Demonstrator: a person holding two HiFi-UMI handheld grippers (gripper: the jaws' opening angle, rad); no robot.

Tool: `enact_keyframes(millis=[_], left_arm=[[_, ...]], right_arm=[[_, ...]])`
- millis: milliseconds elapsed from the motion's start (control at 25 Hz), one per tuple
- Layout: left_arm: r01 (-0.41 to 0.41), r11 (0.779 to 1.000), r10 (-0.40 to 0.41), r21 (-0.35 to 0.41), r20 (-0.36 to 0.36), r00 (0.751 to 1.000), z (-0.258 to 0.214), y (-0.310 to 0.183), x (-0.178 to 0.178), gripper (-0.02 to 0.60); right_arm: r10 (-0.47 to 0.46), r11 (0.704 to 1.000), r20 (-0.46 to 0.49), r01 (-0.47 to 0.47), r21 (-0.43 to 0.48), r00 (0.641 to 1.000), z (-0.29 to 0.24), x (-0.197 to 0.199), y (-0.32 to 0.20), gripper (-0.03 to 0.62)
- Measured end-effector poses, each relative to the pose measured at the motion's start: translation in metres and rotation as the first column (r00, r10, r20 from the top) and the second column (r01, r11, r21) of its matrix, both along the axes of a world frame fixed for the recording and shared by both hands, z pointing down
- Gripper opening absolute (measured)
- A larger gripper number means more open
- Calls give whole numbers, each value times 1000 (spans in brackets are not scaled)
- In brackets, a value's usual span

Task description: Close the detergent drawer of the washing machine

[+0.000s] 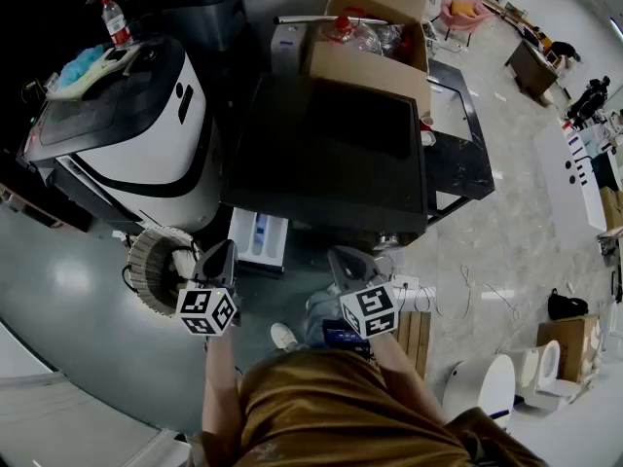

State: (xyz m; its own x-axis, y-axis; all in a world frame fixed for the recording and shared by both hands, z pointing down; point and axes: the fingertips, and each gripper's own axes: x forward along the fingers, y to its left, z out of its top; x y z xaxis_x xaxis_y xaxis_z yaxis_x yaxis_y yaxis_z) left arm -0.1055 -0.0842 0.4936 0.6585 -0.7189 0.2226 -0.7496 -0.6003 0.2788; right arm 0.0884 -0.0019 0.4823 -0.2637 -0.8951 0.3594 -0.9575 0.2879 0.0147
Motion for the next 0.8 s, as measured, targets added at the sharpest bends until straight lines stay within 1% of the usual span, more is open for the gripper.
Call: enact_keyframes(millis=[200, 480, 640, 800], left_arm=[[16, 1000, -16, -1, -22, 1000, 0, -2, 3, 25], [20, 1000, -20, -1, -24, 1000, 2, -5, 8, 25], [33, 999, -33, 14, -6, 999, 8, -6, 7, 26], [8, 1000, -9, 15, 17, 1000, 17, -2, 7, 34]], right_arm=[[-20, 1000, -3, 20, -1, 1000, 0, 3, -4, 12], [-14, 1000, 1, 14, -14, 1000, 4, 11, -5, 12], [-4, 1000, 32, 5, -30, 999, 13, 13, -6, 12], [-19, 999, 27, 20, -50, 999, 24, 9, -7, 12]])
